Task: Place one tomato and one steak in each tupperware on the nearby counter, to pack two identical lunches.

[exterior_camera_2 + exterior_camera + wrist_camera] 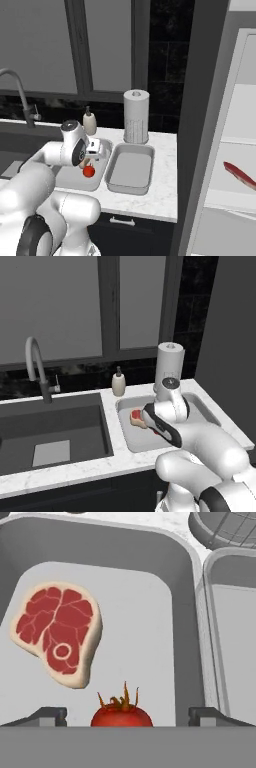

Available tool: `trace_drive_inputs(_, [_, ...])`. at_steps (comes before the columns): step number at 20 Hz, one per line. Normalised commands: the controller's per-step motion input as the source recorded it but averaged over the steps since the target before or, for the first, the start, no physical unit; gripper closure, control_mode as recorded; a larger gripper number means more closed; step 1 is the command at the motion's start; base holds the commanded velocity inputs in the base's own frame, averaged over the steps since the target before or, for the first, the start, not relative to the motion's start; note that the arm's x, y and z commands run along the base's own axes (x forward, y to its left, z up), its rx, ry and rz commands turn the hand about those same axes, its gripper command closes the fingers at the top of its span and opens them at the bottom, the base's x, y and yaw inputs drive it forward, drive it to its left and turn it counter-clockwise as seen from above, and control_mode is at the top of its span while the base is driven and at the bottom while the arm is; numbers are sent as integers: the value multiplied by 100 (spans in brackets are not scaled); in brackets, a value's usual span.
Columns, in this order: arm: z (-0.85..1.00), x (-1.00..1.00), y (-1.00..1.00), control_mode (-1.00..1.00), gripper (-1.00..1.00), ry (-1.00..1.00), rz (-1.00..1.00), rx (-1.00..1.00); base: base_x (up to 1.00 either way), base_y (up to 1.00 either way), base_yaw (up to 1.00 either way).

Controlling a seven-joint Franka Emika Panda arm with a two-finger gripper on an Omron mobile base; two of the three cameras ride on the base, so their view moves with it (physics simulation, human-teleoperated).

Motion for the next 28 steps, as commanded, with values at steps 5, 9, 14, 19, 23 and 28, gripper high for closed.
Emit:
trace_drive_inputs(5, [76,-60,0,-100,-100,-20,0,0,0,0,0])
trace_drive_inputs(9, [87,-82,-21,-100,-100,-20,0,4,0,0,0])
trace_drive_inputs(14, [39,-96,-21,-100,-100,-19,0,3,0,0,0])
trace_drive_inputs(19, [10,-92,-10,-100,-100,-14,0,1,0,0,0])
trace_drive_inputs(23, [0,-97,-1,-100,-100,-11,0,0,0,0,0])
trace_drive_inputs(28, [-18,-100,0,-100,-100,-13,0,0,0,0,0])
